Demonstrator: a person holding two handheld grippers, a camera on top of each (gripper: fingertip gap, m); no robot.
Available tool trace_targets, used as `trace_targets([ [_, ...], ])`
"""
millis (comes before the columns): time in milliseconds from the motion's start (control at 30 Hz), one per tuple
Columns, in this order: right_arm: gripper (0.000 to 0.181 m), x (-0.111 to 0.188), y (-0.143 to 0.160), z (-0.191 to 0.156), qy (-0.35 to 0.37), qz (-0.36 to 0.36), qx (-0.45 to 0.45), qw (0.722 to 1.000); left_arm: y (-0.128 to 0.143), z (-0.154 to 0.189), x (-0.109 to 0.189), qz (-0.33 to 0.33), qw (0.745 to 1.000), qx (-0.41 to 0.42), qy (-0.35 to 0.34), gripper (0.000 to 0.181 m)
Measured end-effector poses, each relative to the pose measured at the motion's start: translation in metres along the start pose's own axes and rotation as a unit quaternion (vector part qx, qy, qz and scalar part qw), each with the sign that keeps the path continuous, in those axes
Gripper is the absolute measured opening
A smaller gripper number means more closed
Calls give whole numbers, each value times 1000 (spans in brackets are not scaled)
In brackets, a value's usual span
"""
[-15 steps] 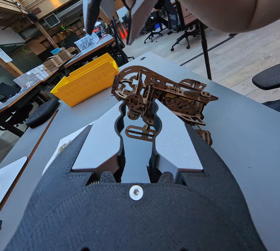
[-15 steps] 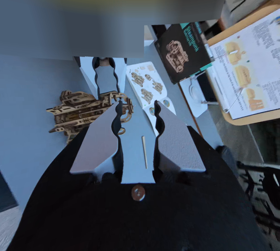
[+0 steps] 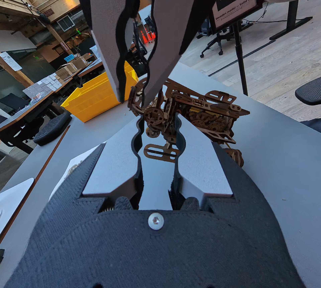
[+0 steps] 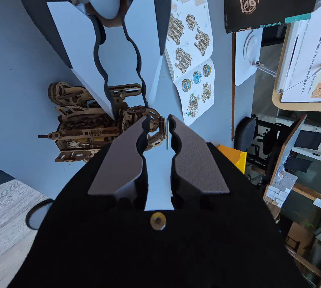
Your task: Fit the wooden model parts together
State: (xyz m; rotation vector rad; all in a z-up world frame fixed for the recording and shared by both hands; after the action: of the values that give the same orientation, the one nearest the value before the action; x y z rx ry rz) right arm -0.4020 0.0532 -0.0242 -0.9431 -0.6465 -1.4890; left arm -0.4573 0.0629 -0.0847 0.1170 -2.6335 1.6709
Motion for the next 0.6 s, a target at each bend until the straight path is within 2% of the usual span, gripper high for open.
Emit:
trace_targets([
  [33,18,-2,0,0,6,-10,1,1000,1,0,0,0,1000,2,0,33],
  [467,12,-12,0,4,3,-91,40,995,3,-2,-1,-5,1000,15,0,33],
  [600,10,-13,-1,4,-3,-95,50,994,3,-3,-1,-10,1000,18,0,33],
])
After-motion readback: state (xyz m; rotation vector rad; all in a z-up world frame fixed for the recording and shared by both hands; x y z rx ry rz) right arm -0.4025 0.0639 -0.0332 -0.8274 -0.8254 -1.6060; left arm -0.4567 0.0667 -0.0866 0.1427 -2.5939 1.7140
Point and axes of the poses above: each gripper's, where its closed fingertips meet, x back along the fingers, y out of its underside, z = x × y across the jaws, the point moved 6 cm from there along x, back along the fingers, and after that the axes turned 6 degrees about -y, right-handed, at the moved point
